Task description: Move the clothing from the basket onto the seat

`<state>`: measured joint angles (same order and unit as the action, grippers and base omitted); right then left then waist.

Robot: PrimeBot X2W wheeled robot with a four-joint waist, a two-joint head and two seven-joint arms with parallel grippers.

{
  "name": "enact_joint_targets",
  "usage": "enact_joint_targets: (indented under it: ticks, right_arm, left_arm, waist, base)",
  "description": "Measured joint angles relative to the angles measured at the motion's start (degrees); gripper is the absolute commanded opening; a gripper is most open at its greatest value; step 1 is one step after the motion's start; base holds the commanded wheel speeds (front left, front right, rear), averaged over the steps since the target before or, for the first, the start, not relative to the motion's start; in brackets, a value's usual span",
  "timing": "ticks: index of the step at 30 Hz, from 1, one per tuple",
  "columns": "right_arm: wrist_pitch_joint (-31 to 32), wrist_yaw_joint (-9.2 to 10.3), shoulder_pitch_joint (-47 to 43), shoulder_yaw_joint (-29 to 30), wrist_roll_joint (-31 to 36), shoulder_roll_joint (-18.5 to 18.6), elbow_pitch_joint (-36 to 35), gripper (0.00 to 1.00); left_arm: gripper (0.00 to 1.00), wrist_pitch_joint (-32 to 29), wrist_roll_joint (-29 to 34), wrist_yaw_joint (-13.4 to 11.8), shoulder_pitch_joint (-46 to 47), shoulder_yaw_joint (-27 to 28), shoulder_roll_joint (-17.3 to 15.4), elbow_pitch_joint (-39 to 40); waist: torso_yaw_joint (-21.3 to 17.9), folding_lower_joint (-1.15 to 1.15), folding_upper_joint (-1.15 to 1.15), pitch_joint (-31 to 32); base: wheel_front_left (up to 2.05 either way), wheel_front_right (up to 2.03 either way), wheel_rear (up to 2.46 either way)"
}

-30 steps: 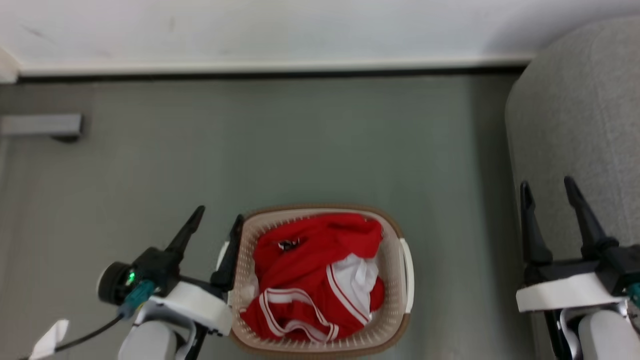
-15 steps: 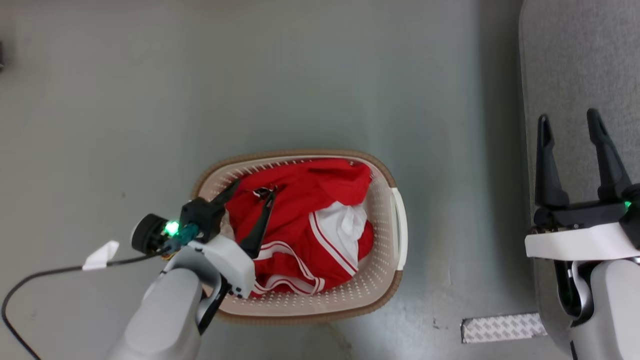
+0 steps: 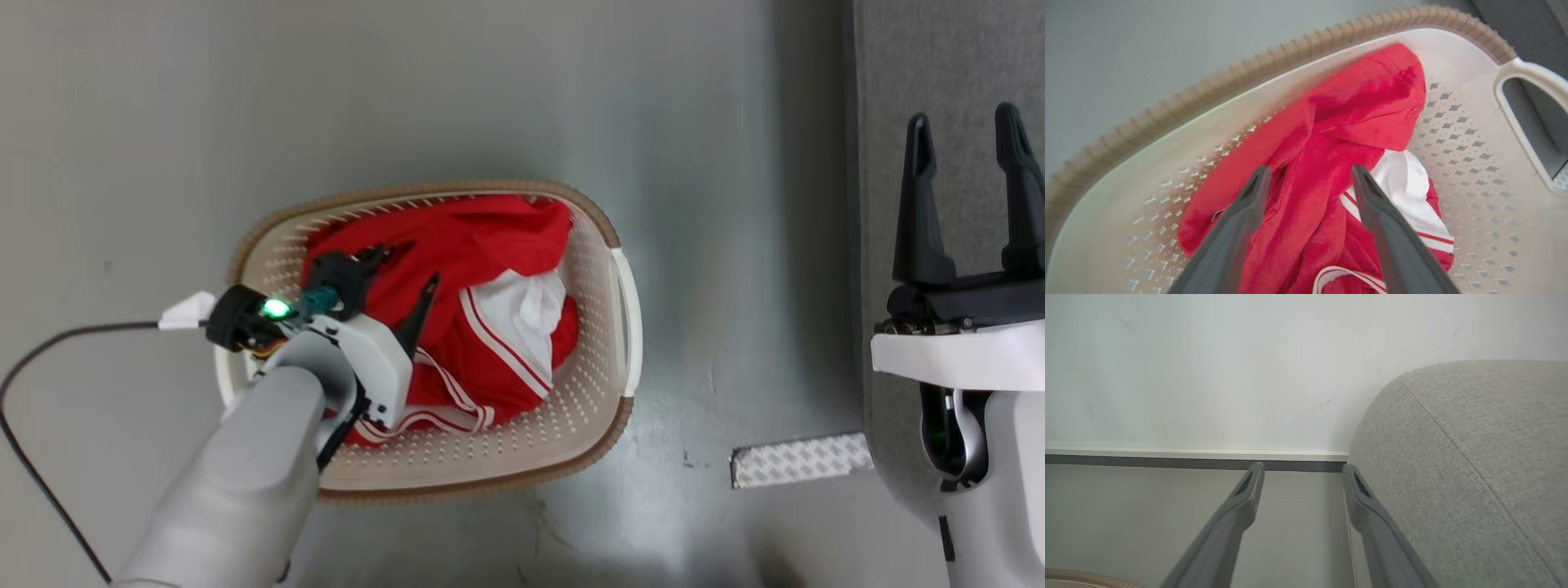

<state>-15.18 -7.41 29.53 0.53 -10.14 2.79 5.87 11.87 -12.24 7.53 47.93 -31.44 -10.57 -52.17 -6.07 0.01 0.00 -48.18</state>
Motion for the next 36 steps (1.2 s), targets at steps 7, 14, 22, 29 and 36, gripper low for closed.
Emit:
enact_joint_targets:
  ticks: [7,14,22,29,36]
  right_arm:
    - [0.01,0.00,1.18,-0.77,-0.73,0.01,-2.20,1.00]
    - [-0.01,0.00,1.87,-1.31,-1.87,0.01,-4.94,1.00]
    - [-0.11,-0.07,1.87,-1.99,-3.04,-0.01,-5.75,1.00]
    - [-0.13,-0.21,2.08,-2.43,-4.01,-0.11,-6.05,1.00]
    - [-0.35,-0.21,2.12,-2.61,-4.33,-0.10,-6.53,1.00]
  left_arm:
    - [1.00,-1.27,0.00,-0.29,3.66,-0.66,-1.21,-4.72]
    - [1.00,-2.31,-0.11,-0.48,7.45,-0.53,-1.82,-7.79]
    - [1.00,-2.22,-0.47,-0.46,9.45,-1.02,-2.46,-10.25]
    - [1.00,-2.20,-0.56,-0.57,10.68,-1.88,-2.57,-11.80]
    - [1.00,-2.25,-0.56,-0.77,12.01,-2.58,-2.70,-12.89]
  waist:
    - [-1.64,0.00,0.00,-4.21]
    - [-2.91,0.00,0.00,-8.17]
    - [-4.25,-0.01,0.00,-10.40]
    - [-5.30,-0.02,0.00,-11.12]
    - [-5.89,-0.02,0.00,-12.29]
  base:
    - [0.00,0.00,0.00]
    - [0.00,0.00,0.00]
    - [0.00,0.00,0.00]
    - [0.00,0.00,0.00]
    - [0.00,0.00,0.00]
